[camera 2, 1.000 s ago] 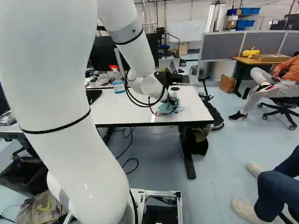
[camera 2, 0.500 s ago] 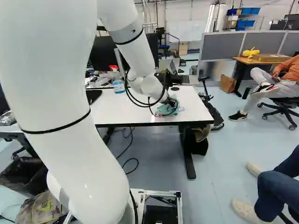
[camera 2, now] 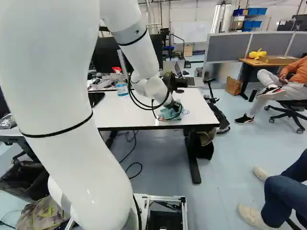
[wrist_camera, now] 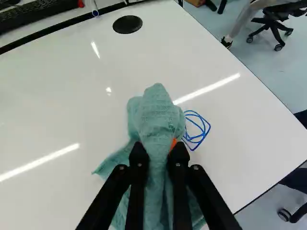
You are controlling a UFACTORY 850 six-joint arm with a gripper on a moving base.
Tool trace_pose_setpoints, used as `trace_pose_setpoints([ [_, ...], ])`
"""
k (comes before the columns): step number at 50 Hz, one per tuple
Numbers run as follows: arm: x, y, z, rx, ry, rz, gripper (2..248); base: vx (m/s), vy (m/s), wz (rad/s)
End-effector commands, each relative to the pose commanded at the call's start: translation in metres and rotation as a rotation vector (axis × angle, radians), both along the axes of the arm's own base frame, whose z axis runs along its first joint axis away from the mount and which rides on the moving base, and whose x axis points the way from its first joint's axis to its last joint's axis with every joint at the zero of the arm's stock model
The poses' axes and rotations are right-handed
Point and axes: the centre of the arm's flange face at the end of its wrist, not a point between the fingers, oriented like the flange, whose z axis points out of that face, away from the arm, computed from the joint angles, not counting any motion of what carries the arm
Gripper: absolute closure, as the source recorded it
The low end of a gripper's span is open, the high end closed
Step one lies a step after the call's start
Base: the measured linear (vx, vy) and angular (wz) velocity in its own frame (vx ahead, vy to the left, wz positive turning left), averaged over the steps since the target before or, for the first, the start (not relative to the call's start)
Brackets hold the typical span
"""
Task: Clean the table with the green towel
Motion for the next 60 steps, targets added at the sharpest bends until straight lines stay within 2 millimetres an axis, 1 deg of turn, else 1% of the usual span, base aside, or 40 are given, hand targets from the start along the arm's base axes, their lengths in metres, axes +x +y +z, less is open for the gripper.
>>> trace_pose_setpoints([
  [13,0.000,0.000,0.000,0.002,0.004,0.000,193,0.000,0.000,0.000],
  [26,0.009,-0.002,0.000,0.001,0.002,0.003,193,0.000,0.000,0.000],
  [39,0.011,-0.003,0.000,0.000,0.001,0.002,193,0.000,0.000,0.000],
  [46,0.014,-0.011,-0.001,0.000,-0.001,-0.010,193,0.000,0.000,0.000],
  [60,0.024,-0.034,-0.001,-0.003,-0.007,-0.045,193,0.000,0.000,0.000],
])
